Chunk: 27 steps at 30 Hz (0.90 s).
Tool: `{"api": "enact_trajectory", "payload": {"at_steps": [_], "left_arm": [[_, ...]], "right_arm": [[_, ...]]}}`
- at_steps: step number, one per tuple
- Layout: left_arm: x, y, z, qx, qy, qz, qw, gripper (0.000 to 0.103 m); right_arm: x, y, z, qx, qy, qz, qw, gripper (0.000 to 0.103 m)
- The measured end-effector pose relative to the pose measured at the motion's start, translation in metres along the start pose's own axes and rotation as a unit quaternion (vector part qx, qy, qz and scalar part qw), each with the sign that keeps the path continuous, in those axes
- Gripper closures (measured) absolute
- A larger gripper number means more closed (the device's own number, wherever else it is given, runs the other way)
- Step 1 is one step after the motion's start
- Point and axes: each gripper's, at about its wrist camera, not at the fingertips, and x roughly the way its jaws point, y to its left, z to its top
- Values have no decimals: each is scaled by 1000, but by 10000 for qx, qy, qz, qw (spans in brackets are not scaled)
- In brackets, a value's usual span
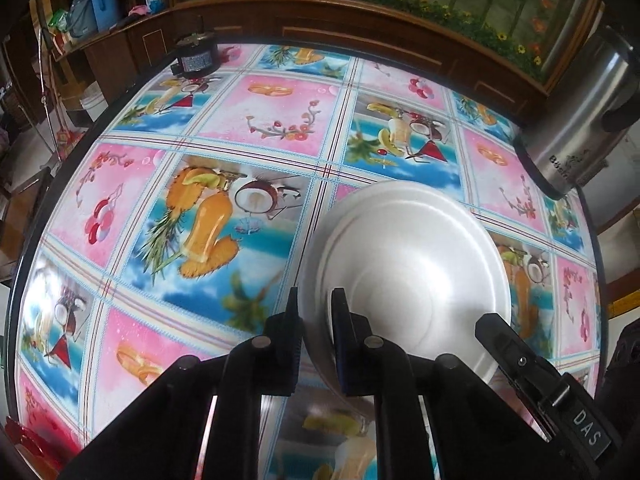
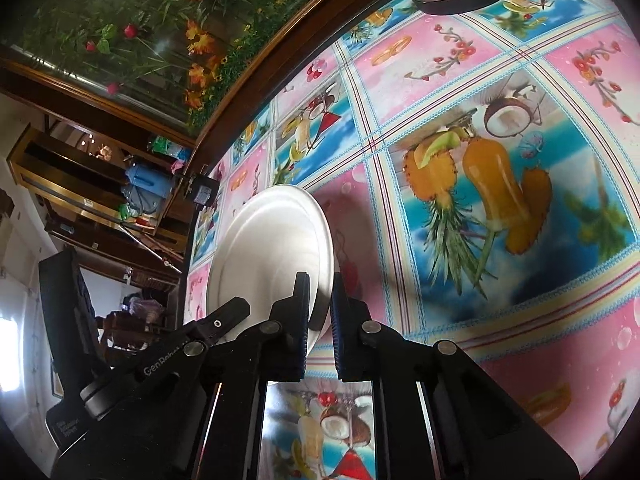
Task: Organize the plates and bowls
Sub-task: 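Lift the small white bowl with both grippers and carry it to the stack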
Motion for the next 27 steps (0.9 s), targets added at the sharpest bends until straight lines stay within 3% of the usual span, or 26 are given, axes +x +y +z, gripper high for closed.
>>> {"api": "enact_trajectory", "payload": {"at_steps": [6,15,27], "left_arm": [[-27,4,-22,-51,-168,-160,9997,91],[-96,9,-78,180,-1005,-73,9947,91],[-174,72,-155,94,-1872,193,9821,90]], "right_arm": [[-28,7,-17,-22,-67,108,9999,93],[-86,25,-67,-382,-187,297,9987,93],[-131,74,-155,-1063,-56,750,9915,93]]}}
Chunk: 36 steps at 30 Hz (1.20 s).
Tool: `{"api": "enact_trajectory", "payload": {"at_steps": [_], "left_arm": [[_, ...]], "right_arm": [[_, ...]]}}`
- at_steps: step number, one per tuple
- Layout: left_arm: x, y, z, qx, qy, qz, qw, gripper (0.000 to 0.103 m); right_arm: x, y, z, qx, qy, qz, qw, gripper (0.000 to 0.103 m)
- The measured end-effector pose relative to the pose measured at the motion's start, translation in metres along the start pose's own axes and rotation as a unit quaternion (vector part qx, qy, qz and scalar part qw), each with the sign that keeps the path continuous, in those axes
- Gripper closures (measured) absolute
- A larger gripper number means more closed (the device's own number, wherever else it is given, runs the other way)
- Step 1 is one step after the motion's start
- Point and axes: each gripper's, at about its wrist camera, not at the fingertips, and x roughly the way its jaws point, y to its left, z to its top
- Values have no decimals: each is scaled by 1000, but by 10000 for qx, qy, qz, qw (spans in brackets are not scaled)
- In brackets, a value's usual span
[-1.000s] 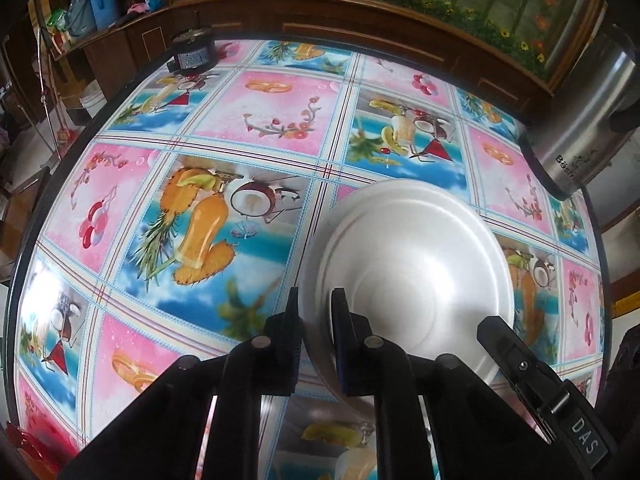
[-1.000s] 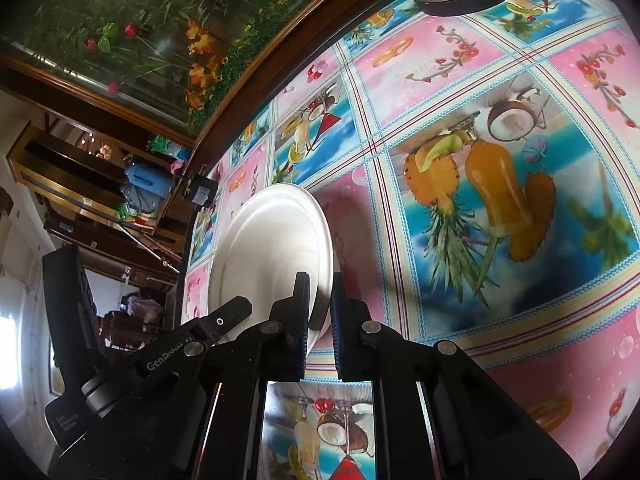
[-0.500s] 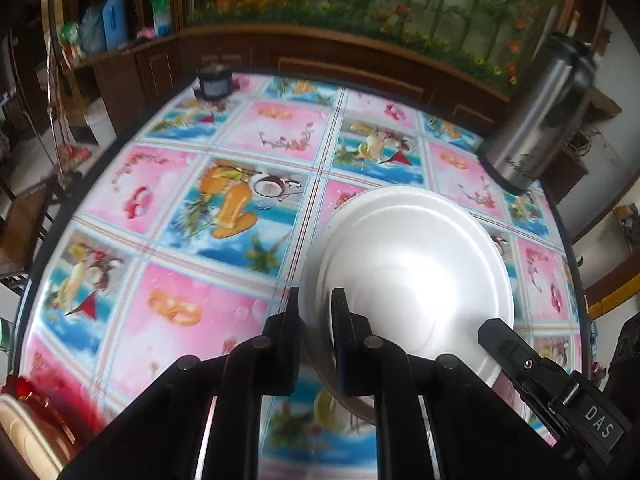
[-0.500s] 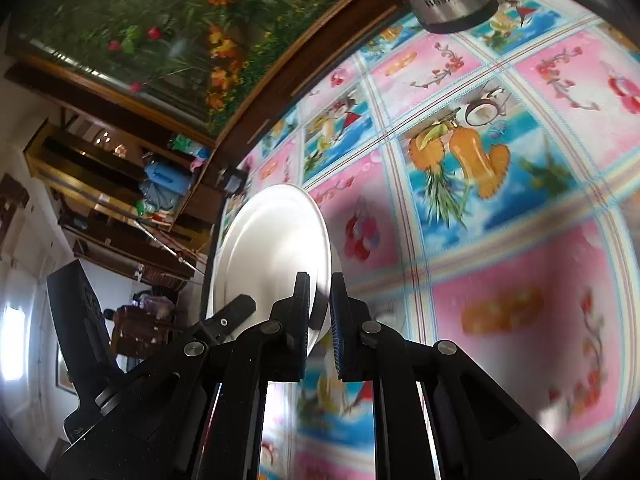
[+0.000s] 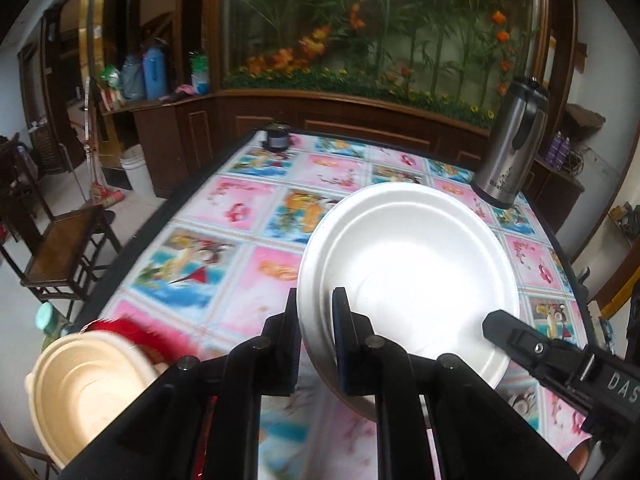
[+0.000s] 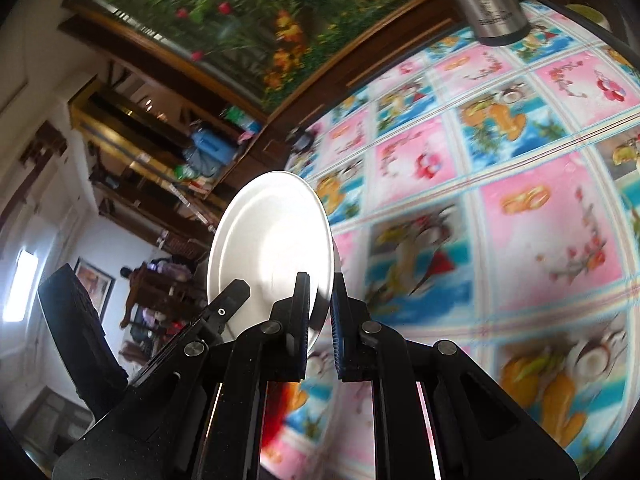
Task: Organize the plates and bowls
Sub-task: 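Lift the small white bowl with both grippers and carry it to the stack, then lower the small white bowl onto the cream bowl in the stack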
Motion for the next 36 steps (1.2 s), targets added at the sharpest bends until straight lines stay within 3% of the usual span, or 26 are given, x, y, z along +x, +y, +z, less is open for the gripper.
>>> {"api": "enact_trajectory", "payload": {"at_steps": [11,23,36], "left_arm": [[-47,77,-25,-315,-379,427,9979,90],[-72,140,-44,-646,-377,591,9954,89],[-65,163,-63,-708,-44,658,9953,89]], "right_arm": [[33,74,-52,-610,443,270,9968,93],[73,128,-96,-1040,924,490,9891,93],[102,134,-123,-1144,1370,556,9824,93]]}}
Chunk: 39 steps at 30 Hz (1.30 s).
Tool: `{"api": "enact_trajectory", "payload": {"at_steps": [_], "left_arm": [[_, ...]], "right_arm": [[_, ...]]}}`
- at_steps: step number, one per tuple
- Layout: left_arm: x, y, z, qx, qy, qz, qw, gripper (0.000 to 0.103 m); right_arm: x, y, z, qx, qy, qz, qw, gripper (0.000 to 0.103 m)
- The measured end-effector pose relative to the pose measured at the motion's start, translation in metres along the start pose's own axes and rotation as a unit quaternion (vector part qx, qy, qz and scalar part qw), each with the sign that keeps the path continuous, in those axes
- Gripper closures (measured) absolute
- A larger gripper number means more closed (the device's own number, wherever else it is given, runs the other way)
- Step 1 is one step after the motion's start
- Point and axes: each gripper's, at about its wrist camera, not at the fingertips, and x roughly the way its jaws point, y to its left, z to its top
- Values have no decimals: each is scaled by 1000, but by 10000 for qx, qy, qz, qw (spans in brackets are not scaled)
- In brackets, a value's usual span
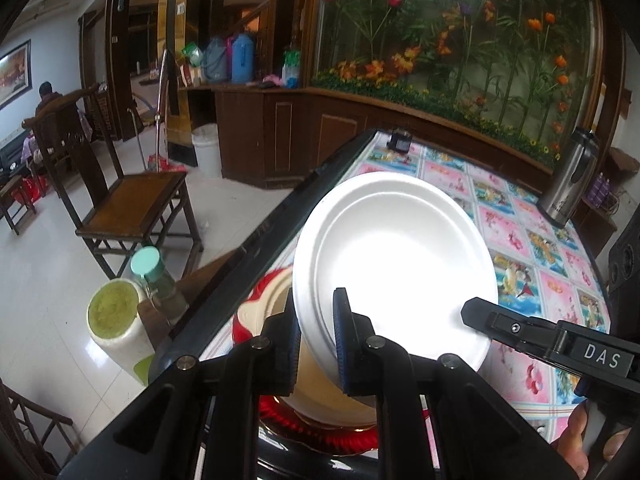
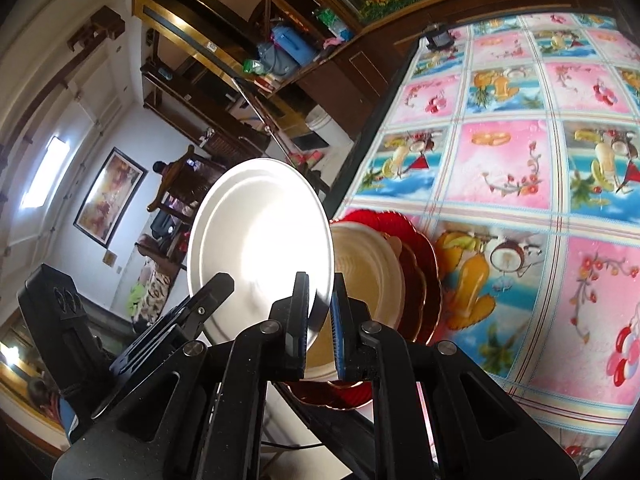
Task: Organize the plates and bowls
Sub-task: 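Lower the small white bowl onto the cream bowl in the stack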
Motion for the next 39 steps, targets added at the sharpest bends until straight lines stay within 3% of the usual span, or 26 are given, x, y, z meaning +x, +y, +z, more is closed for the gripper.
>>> {"api": "enact_trajectory", "payload": {"at_steps": [21,36,39], "left_arm": [[12,5,-8,85,346,143,9993,88],[17,4,-11,326,426,447,9976,87],[17,7,-11,338,410,535,9972,83]], "right_arm": [[24,-20,-7,298,311,-51,9991,93],[37,-24,-7,291,406,-79,9987,93],[37,-25,-7,297,395,-115,9987,93]]}}
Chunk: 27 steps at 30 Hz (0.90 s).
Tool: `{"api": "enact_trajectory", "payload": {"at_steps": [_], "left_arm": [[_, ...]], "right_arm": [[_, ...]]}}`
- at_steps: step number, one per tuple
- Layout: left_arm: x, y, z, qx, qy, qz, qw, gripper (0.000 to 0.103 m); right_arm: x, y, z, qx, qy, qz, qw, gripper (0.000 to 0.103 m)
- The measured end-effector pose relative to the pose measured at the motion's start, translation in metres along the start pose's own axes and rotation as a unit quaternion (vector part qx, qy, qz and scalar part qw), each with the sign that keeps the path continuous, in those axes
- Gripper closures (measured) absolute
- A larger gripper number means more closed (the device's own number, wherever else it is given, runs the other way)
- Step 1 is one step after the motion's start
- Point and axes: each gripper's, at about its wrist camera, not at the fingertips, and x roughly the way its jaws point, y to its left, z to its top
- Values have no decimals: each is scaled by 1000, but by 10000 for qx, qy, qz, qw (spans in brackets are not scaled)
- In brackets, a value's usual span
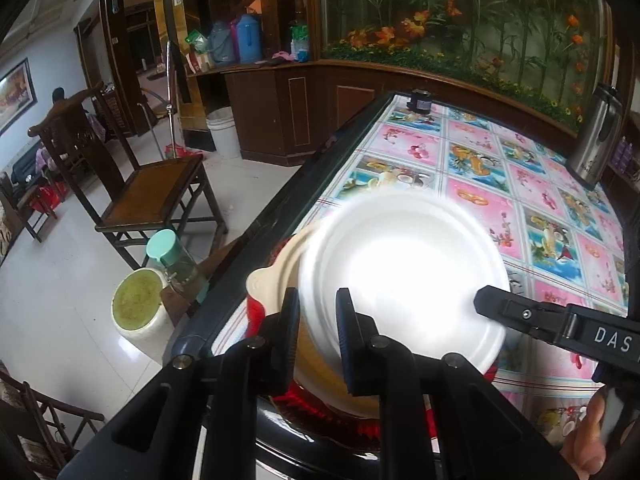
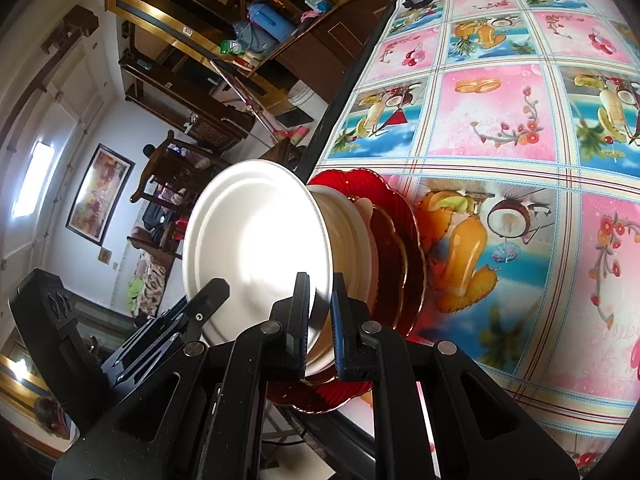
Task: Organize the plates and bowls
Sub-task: 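Lower the small white bowl onto the cream bowl in the stack, then open both grippers and release the small white bowl on the stack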
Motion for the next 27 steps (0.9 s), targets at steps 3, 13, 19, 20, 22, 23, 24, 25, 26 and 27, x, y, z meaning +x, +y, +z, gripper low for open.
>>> {"api": "enact_trajectory", "payload": {"at_steps": [3,13,19,20,22,23,24,25,26,27], "left_arm": [[-1,3,0,-25,-47,76,10000,67],[-8,9,6,-102,-314,309,9990,47],[-8,-6,2,73,-305,247,9992,46],[-9,-8,3,96,-314,235,9992,46],[-12,-12,2,134,-348,231,9990,46],[-14,-14,2,152,-371,224,9989,46],[-16,-16,2,170,-400,216,9988,45],[-18,-17,2,178,-421,214,9987,44],[-20,-18,3,190,-456,225,9985,41],[-21,-19,3,199,-480,234,9984,41]], "right_arm": [[1,-3,0,54,49,13,10000,91],[-28,-10,7,-5,-347,-101,9993,70],[-45,-32,14,275,-588,-221,9976,70],[-46,-35,14,301,-601,-219,9975,70],[-46,-35,14,310,-596,-210,9975,70],[-47,-35,14,301,-587,-196,9976,70],[-47,-35,14,287,-586,-187,9977,70],[-47,-34,13,268,-589,-176,9977,70],[-48,-33,13,247,-588,-161,9978,70],[-47,-32,12,225,-586,-145,9979,70]]}}
